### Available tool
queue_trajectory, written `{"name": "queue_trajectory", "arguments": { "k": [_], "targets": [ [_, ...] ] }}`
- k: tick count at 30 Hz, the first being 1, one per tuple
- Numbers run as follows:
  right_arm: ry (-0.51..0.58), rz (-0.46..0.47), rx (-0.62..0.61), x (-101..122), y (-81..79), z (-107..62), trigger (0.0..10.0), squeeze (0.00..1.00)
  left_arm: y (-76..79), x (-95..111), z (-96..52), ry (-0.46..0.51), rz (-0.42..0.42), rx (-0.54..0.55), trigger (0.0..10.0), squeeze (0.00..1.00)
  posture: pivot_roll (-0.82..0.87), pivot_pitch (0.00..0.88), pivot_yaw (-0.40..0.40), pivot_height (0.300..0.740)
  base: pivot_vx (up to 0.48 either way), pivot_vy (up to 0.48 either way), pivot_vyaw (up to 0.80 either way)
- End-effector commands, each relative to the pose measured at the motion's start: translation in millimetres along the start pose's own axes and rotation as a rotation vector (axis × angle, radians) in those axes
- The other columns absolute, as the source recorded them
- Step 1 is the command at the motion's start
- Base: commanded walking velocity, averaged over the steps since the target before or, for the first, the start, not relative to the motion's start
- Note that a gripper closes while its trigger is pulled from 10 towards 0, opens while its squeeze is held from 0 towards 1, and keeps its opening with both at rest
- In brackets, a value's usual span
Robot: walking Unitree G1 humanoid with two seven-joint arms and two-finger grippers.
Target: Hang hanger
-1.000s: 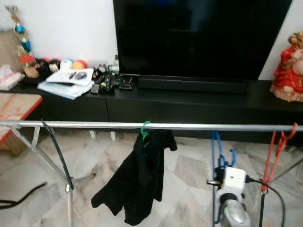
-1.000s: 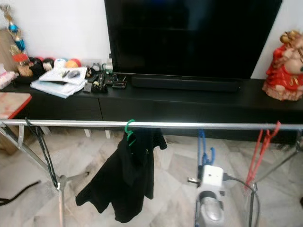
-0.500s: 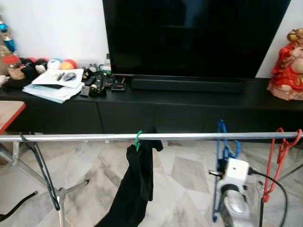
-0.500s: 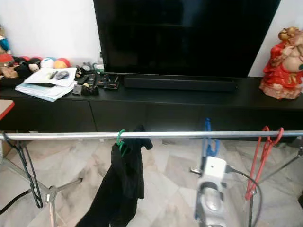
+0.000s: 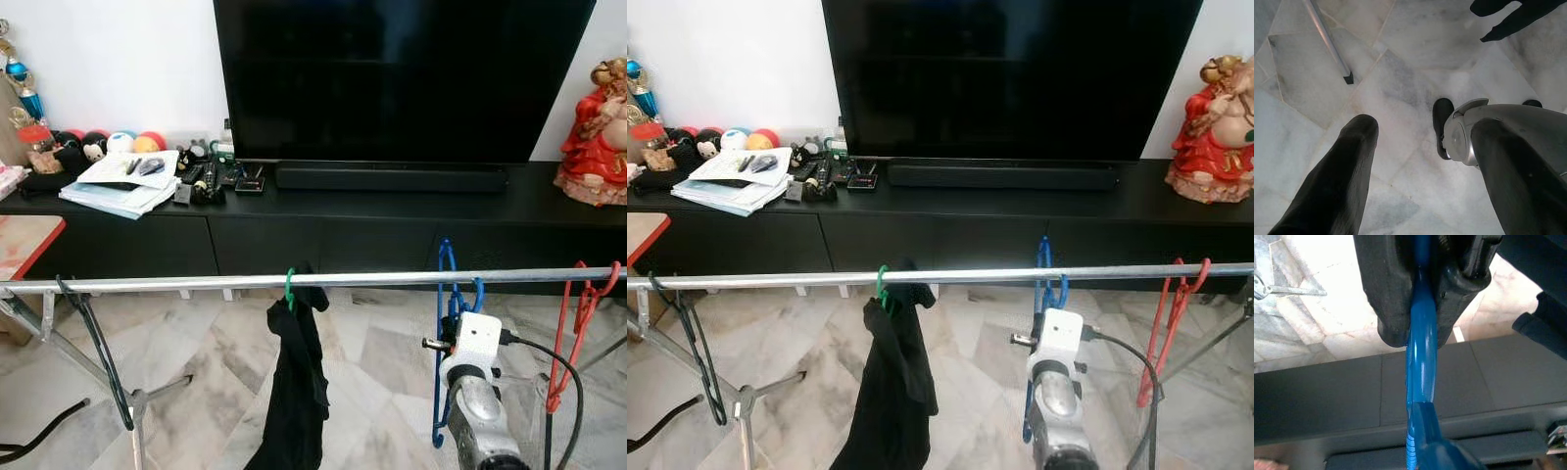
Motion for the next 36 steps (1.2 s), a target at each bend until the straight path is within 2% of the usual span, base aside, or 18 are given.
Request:
{"name": "queue_trajectory", "arguments": {
  "k": [1,6,11,24,31,33,34,35,36],
  "targets": [
    [-0.025,-0.035,0.013,4,-6.5,5.1,10.0,0.0,1.7,-11,-1.8,-0.042,0.023,-0.013,10.0,0.0,0.09,0.0,0.019,0.74,0.0,0.0,0.0],
    [-0.045,-0.057,0.041,13,-20.6,12.7,10.0,0.0,1.6,-13,-2.5,-0.048,0.022,-0.011,10.0,0.0,0.09,0.0,0.02,0.74,0.0,0.0,0.0],
    [-0.055,-0.061,0.052,15,-25.7,14.6,10.0,0.0,0.5,-14,-3.0,-0.05,0.021,-0.01,10.0,0.0,0.09,0.0,0.02,0.74,0.0,0.0,0.0],
    [-0.195,-0.099,0.056,-12,-24.9,9.5,10.0,0.0,-3.6,-18,-4.7,-0.058,0.022,-0.013,10.0,0.0,0.09,0.0,0.023,0.74,0.0,0.0,0.0],
    [-0.205,-0.1,0.058,-18,-24.0,6.5,10.0,0.0,-1.1,-19,-4.8,-0.062,0.024,-0.017,10.0,0.0,0.09,0.0,0.025,0.74,0.0,0.0,0.0],
    [-0.2,-0.091,0.064,-19,-24.7,5.9,10.0,0.04,0.3,-20,-4.6,-0.064,0.025,-0.019,10.0,0.0,0.09,0.0,0.025,0.74,0.0,0.0,0.0],
    [-0.199,-0.088,0.065,-20,-24.6,5.3,10.0,0.8,1.2,-20,-4.4,-0.064,0.026,-0.02,10.0,0.0,0.09,0.0,0.025,0.74,0.0,0.0,0.0],
    [-0.199,-0.086,0.065,-21,-24.1,4.6,10.0,0.86,1.9,-19,-4.2,-0.065,0.027,-0.021,10.0,0.0,0.09,0.0,0.025,0.74,0.0,0.0,0.0],
    [-0.195,-0.075,0.066,-22,-23.3,3.6,10.0,1.0,2.5,-19,-4.0,-0.065,0.028,-0.022,10.0,0.0,0.09,0.0,0.025,0.74,0.0,0.0,0.0]
  ]
}}
Point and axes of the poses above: a point about 5 cm out from each wrist's last joint towards the gripper, its own z axis pointing out of the wrist towards the gripper, its own x axis along the axis of the wrist's last joint, y = z × x, the point moved 5 cm from there along z, pointing out of the wrist towards the gripper, and after that the axes turned 14 degrees about z, right-handed, at the moved point
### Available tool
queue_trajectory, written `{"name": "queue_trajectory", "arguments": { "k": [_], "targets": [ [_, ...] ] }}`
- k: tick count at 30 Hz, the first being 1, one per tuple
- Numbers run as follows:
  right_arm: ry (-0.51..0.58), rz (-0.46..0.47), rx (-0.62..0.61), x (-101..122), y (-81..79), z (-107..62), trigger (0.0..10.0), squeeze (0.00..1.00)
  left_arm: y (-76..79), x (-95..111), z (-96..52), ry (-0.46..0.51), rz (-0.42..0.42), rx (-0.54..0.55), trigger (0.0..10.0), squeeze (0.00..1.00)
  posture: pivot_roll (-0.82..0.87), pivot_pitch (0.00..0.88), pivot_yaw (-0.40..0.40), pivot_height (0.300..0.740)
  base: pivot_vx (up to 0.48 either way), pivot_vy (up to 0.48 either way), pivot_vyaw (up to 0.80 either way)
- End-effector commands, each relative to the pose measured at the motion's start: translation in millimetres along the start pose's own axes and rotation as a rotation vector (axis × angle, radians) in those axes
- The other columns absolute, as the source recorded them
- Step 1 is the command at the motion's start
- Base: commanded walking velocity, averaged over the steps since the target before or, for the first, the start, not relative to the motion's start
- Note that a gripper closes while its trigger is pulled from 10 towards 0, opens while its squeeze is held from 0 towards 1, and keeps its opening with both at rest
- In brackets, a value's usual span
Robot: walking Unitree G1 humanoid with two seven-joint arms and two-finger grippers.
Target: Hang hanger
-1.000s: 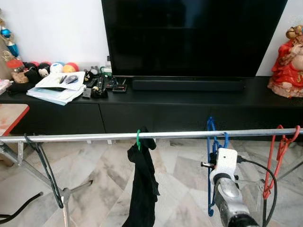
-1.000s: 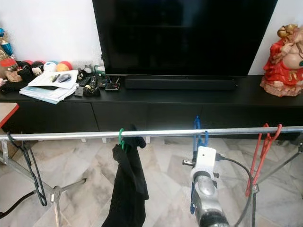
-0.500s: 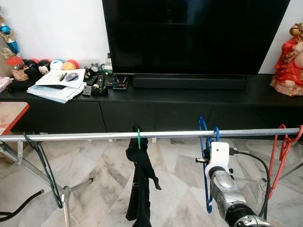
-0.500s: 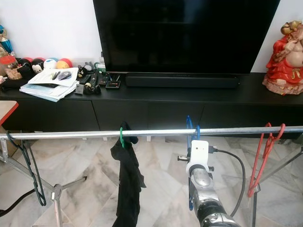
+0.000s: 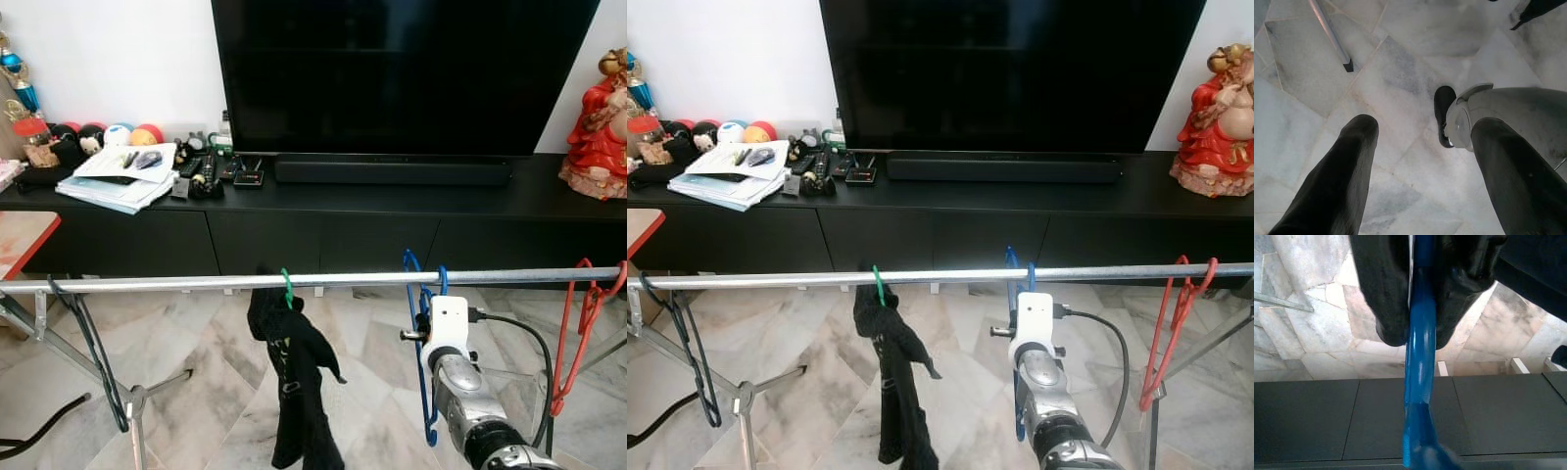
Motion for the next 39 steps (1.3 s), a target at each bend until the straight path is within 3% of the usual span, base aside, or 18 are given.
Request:
{"name": "queue_trajectory", "arguments": {
  "k": [1,9,19,29,35,36,37,38,39],
  "targets": [
    [-0.041,0.015,0.0,-16,0.9,-3.7,10.0,1.0,3.1,-9,-1.0,-0.038,0.012,-0.011,10.0,0.0,0.09,0.0,0.025,0.74,0.0,0.0,0.0],
    [0.008,0.036,-0.001,-14,3.4,-6.1,10.0,1.0,4.4,-8,-0.6,-0.038,0.015,-0.016,10.0,0.0,0.08,0.0,0.024,0.74,0.0,0.0,0.0],
    [0.149,0.06,-0.004,0,7.9,-12.5,10.0,1.0,7.1,-8,-0.1,-0.04,0.019,-0.022,10.0,0.0,0.08,0.0,0.019,0.74,0.0,0.0,0.0],
    [0.291,0.094,-0.051,-4,28.7,-36.1,10.0,1.0,19.9,-4,2.5,-0.037,0.04,-0.046,10.0,0.0,0.07,0.0,0.012,0.74,0.0,0.0,0.0],
    [0.364,0.088,-0.053,1,32.1,-50.1,10.0,1.0,24.6,-4,3.0,-0.036,0.049,-0.052,10.0,0.0,0.06,0.0,0.014,0.74,0.0,0.0,0.0],
    [0.378,0.083,-0.051,3,31.7,-52.6,10.0,0.8,24.2,-4,3.0,-0.035,0.049,-0.051,10.0,0.0,0.06,0.0,0.013,0.74,0.0,0.0,0.0],
    [0.386,0.08,-0.052,3,31.6,-54.1,10.0,0.69,23.7,-3,3.0,-0.035,0.05,-0.05,10.0,0.0,0.06,0.0,0.013,0.74,0.0,0.0,0.0],
    [0.392,0.082,-0.057,3,32.3,-55.9,10.0,0.0,22.8,-3,2.9,-0.034,0.051,-0.049,10.0,0.0,0.06,0.0,0.009,0.74,0.0,0.0,0.0],
    [0.398,0.086,-0.066,2,33.5,-59.0,10.0,0.0,21.2,-3,2.8,-0.033,0.051,-0.047,10.0,0.0,0.06,0.0,0.008,0.74,0.0,0.0,0.0]
  ]
}}
Point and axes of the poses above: a point about 5 cm out from each wrist's last joint towards the gripper, its own z axis pointing out of the wrist towards the gripper, its own x axis along the axis of the wrist's last joint, y = z × x, the point moved 5 cm from there along z, pointing out of the wrist towards the gripper, and after that the axes turned 14 degrees about z, right-handed, at the moved point
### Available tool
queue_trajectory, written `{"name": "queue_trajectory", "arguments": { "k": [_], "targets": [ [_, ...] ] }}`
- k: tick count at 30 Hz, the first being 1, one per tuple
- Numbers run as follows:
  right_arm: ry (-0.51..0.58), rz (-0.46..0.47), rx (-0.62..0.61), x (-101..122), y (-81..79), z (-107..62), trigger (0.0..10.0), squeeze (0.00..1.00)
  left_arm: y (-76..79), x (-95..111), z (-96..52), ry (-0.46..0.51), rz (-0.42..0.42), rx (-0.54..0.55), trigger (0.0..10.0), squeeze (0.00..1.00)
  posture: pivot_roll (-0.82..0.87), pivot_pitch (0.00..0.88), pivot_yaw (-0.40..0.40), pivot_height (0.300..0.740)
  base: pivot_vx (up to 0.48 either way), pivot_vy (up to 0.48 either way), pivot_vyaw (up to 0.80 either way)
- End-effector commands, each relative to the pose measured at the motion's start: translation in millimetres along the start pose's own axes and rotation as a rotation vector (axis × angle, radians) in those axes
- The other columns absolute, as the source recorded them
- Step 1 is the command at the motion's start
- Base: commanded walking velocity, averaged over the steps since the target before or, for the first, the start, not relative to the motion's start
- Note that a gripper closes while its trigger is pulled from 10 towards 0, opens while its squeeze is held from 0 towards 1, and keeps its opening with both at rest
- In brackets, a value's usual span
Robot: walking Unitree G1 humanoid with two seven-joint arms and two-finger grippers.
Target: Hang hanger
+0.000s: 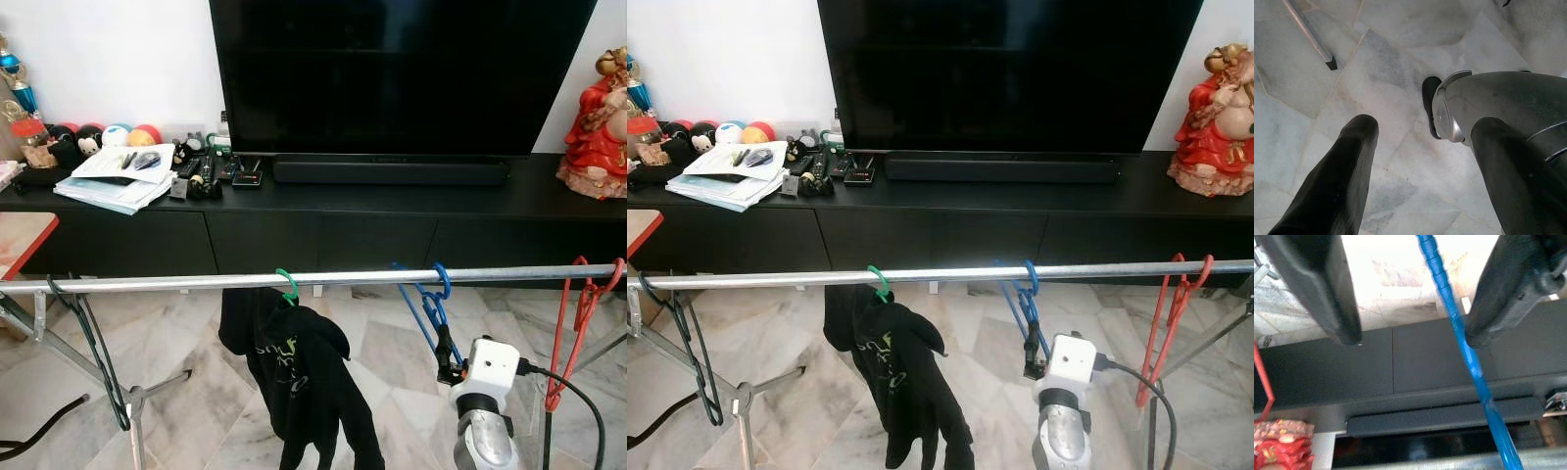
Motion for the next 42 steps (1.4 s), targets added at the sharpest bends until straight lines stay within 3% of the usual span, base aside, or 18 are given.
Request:
{"name": "queue_trajectory", "arguments": {
  "k": [1,14,29,42],
  "targets": [
    [0.026,0.0,-0.002,4,-1.5,-3.9,10.0,0.0,-4.3,-4,-1.3,-0.014,0.004,0.007,10.0,0.0,0.06,0.0,0.008,0.74,0.0,0.0,0.0],
    [0.0,0.006,0.004,0,-5.0,-12.5,10.0,0.0,-7.2,-9,-3.1,-0.016,-0.006,0.023,10.0,0.0,0.06,0.0,-0.002,0.74,0.0,0.0,0.0],
    [-0.025,0.012,0.029,1,-10.8,-10.0,10.0,0.0,14.8,-1,1.2,0.003,-0.009,0.0,10.0,0.0,0.07,0.0,-0.004,0.74,0.0,0.0,0.0],
    [-0.036,0.018,0.04,0,-15.4,-9.4,10.0,0.0,11.7,9,3.0,0.03,-0.006,0.0,10.0,0.0,0.07,0.0,-0.003,0.74,0.0,0.0,0.0]
  ]
}}
Point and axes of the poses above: a point about 5 cm out from each wrist's last joint towards the gripper, its own z axis pointing out of the wrist towards the gripper, its own x axis along the axis of the wrist's last joint, y = z × x, the point moved 5 cm from there along z, pointing out of the wrist towards the gripper, and after that the axes turned 14 degrees about z, right-handed, at the moved point
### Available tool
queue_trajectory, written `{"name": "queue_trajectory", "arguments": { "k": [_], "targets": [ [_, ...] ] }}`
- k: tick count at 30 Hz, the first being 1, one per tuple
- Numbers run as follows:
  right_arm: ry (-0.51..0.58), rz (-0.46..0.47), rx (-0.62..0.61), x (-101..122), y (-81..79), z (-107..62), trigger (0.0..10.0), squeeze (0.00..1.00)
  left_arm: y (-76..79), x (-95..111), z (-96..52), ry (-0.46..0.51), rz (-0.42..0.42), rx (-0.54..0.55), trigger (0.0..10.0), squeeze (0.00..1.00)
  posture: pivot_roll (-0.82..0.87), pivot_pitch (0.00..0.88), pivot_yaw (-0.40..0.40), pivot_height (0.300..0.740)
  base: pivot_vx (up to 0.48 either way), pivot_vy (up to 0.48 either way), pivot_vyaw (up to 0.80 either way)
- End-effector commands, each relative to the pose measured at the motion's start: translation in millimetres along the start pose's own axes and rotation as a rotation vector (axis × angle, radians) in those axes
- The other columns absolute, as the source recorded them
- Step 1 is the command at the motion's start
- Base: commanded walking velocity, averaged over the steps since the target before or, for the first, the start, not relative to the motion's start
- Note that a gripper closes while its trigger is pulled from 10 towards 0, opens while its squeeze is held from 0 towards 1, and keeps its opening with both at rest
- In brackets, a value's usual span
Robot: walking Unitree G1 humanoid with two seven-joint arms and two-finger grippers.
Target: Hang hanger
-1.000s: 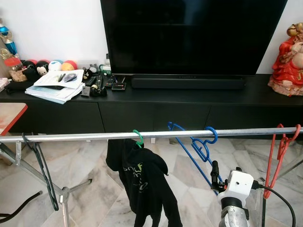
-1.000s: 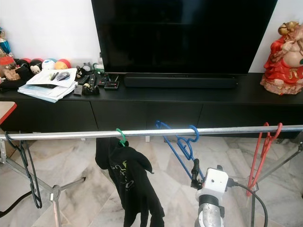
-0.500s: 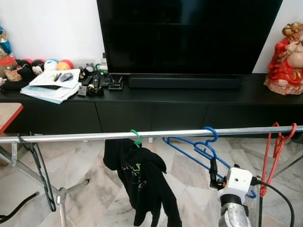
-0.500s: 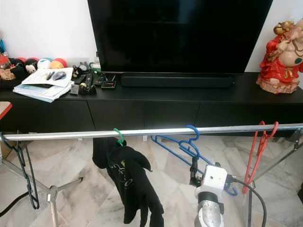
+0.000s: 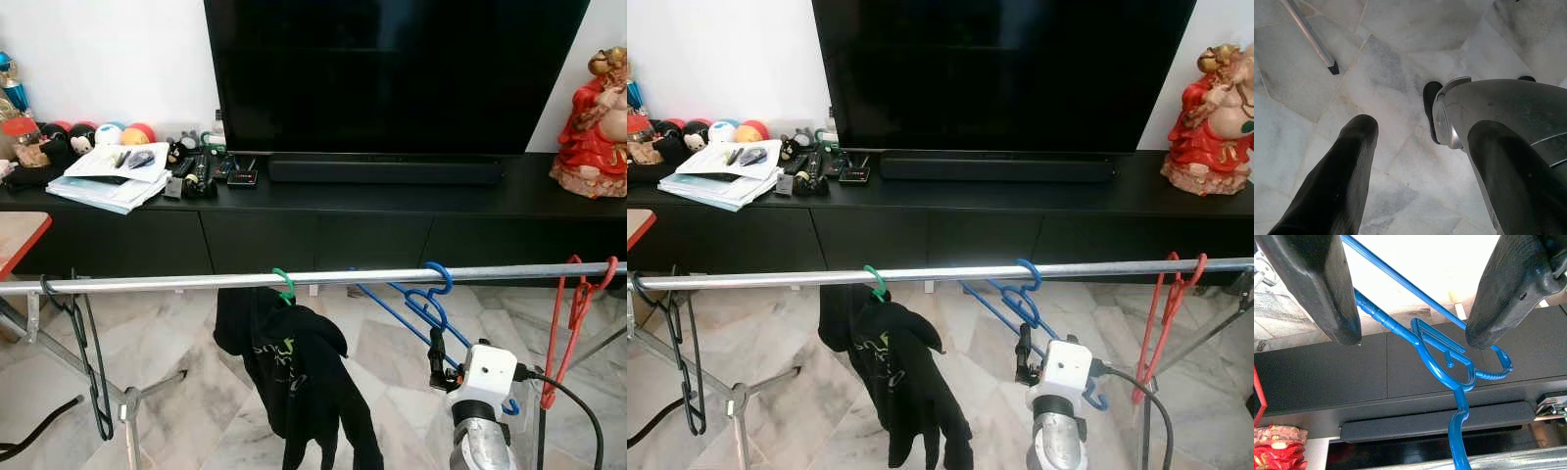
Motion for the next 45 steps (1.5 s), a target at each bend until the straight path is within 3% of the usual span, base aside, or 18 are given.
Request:
{"name": "queue_trajectory", "arguments": {
  "k": [1,21,33,45],
  "targets": [
    [0.012,0.007,0.01,5,-3.9,1.6,10.0,0.0,5.0,6,1.6,0.016,0.0,-0.022,10.0,0.0,0.07,0.0,-0.004,0.74,0.0,0.0,0.0],
    [-0.003,0.005,0.014,2,-5.2,1.7,10.0,0.0,1.1,3,0.3,0.013,0.012,-0.024,10.0,0.0,0.07,0.001,0.001,0.74,0.0,0.0,0.0],
    [-0.008,0.003,0.017,2,-4.6,2.0,10.0,0.0,-6.6,-4,-1.7,-0.011,0.012,-0.017,10.0,0.0,0.07,0.002,0.002,0.74,-0.255,0.0,0.0],
    [-0.015,0.004,0.019,0,-5.7,2.0,10.0,0.0,0.5,-11,-2.3,-0.039,0.009,-0.022,10.0,0.0,0.07,0.004,0.002,0.74,-0.273,0.0,0.0]
  ]
}}
Point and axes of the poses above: a point about 5 cm out from each wrist's last joint towards the gripper, its own z axis pointing out of the wrist towards the gripper, its own x axis along the axis of the wrist's last joint, y = z × x, the point moved 5 cm from there along z, pointing out of the wrist towards the gripper, and after that the axes turned 14 degrees about z, right-handed, at the moved point
